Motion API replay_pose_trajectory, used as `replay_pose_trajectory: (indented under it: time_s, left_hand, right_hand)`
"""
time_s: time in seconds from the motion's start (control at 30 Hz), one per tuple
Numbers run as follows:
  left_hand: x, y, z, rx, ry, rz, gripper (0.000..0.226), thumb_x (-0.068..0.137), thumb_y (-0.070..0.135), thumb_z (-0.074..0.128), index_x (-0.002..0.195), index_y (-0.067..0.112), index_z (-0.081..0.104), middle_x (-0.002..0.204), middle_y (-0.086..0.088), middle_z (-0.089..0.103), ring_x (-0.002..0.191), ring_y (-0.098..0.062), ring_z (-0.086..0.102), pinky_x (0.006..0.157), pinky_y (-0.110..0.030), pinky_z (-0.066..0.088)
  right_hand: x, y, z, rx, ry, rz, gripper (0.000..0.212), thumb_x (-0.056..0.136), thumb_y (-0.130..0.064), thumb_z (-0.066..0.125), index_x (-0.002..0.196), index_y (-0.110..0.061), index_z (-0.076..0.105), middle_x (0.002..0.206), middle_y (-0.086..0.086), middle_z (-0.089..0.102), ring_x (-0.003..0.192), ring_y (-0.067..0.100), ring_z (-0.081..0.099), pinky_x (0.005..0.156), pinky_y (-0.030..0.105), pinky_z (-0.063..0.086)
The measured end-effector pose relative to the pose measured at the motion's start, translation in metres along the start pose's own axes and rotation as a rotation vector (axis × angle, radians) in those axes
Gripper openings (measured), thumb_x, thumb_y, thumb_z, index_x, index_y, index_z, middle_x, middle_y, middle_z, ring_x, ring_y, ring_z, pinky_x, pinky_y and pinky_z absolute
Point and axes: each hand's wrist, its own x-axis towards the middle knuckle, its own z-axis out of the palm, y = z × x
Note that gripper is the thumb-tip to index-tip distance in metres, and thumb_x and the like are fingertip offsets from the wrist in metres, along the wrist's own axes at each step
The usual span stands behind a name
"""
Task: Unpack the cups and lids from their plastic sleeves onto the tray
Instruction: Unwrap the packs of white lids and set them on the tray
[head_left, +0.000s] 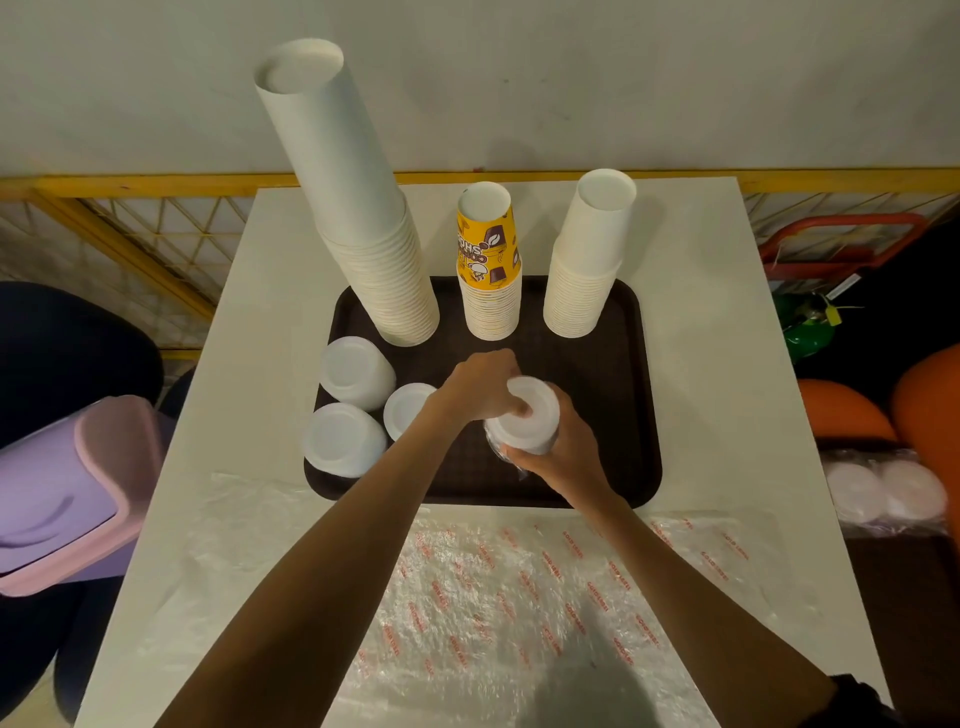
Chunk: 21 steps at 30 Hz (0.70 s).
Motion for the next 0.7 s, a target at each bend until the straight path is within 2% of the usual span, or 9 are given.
replay_pose_trajectory:
  time_s: [0.1, 0.2, 0.27, 0.33, 0.43, 0.57, 0.63, 0.7]
  left_hand:
    - [-0.003, -0.001, -0.001, -0.073, 0.024, -0.011, 0.045, 0.086, 0.028, 0.069, 0.124, 0.01, 0.052, 0.124, -0.008, 0.057, 0.108, -0.021, 0.055, 0.081, -0.021, 0.041]
    - [-0.008, -0.002, -0.001, -0.163, 0.068, -0.029, 0.04, 0.085, 0.027, 0.069, 0.119, 0.01, 0.056, 0.119, -0.006, 0.059, 0.099, -0.016, 0.053, 0.078, -0.018, 0.04]
    - [-0.013, -0.004, 0.001, -0.217, 0.08, -0.04, 0.038, 0.085, 0.026, 0.07, 0.117, 0.01, 0.056, 0.115, -0.004, 0.058, 0.095, -0.013, 0.05, 0.07, -0.013, 0.04]
    - [-0.018, -0.008, 0.001, -0.269, 0.097, -0.052, 0.037, 0.085, 0.025, 0.07, 0.115, 0.01, 0.056, 0.108, -0.001, 0.056, 0.093, -0.011, 0.05, 0.065, -0.008, 0.038]
    - [-0.025, -0.013, 0.002, -0.377, 0.127, -0.084, 0.031, 0.086, 0.025, 0.069, 0.109, 0.012, 0.054, 0.105, -0.001, 0.056, 0.092, -0.013, 0.053, 0.065, -0.01, 0.041]
    - [-0.038, -0.014, -0.006, -0.657, 0.235, -0.149, 0.023, 0.089, 0.026, 0.065, 0.102, 0.012, 0.051, 0.103, -0.004, 0.058, 0.087, -0.013, 0.055, 0.063, -0.016, 0.045]
    - [-0.046, -0.018, -0.008, -0.875, 0.32, -0.22, 0.023, 0.09, 0.026, 0.063, 0.105, 0.011, 0.053, 0.105, -0.004, 0.058, 0.086, -0.013, 0.057, 0.065, -0.017, 0.049]
    - [-0.057, -0.025, -0.003, -1.127, 0.395, -0.315, 0.028, 0.089, 0.025, 0.064, 0.11, 0.009, 0.055, 0.111, -0.005, 0.06, 0.095, -0.017, 0.058, 0.073, -0.022, 0.052]
  right_hand:
    - [0.001, 0.002, 0.001, -0.025, -0.001, 0.01, 0.084, 0.068, -0.031, 0.084, 0.138, -0.02, 0.039, 0.131, -0.006, 0.051, 0.117, 0.001, 0.042, 0.092, 0.0, 0.026]
    - [0.001, 0.006, 0.003, -0.059, 0.01, -0.009, 0.087, 0.066, -0.032, 0.086, 0.138, -0.019, 0.039, 0.133, -0.003, 0.051, 0.119, 0.001, 0.039, 0.09, -0.006, 0.025]
    - [0.001, 0.009, 0.002, -0.078, 0.024, -0.049, 0.087, 0.064, -0.032, 0.086, 0.137, -0.017, 0.042, 0.13, -0.003, 0.053, 0.119, 0.002, 0.042, 0.09, -0.007, 0.027]
    - [0.002, 0.009, 0.002, -0.07, 0.024, -0.079, 0.084, 0.064, -0.031, 0.086, 0.135, -0.02, 0.043, 0.126, -0.012, 0.051, 0.118, 0.001, 0.043, 0.091, -0.006, 0.03]
    - [0.002, 0.006, -0.001, -0.007, -0.004, -0.044, 0.083, 0.066, -0.027, 0.086, 0.133, -0.031, 0.038, 0.121, -0.023, 0.046, 0.115, -0.003, 0.045, 0.087, -0.004, 0.035]
    - [0.002, 0.004, -0.004, 0.028, -0.039, -0.005, 0.077, 0.07, -0.026, 0.083, 0.132, -0.031, 0.037, 0.12, -0.015, 0.047, 0.113, 0.003, 0.047, 0.084, 0.0, 0.039]
    - [0.002, 0.003, -0.005, 0.023, -0.034, -0.015, 0.077, 0.07, -0.025, 0.083, 0.133, -0.024, 0.039, 0.121, -0.013, 0.048, 0.113, 0.006, 0.047, 0.088, 0.008, 0.043]
    - [0.002, 0.003, -0.006, -0.002, -0.024, -0.029, 0.08, 0.068, -0.024, 0.084, 0.135, -0.016, 0.04, 0.126, -0.007, 0.049, 0.117, 0.009, 0.046, 0.094, 0.021, 0.045]
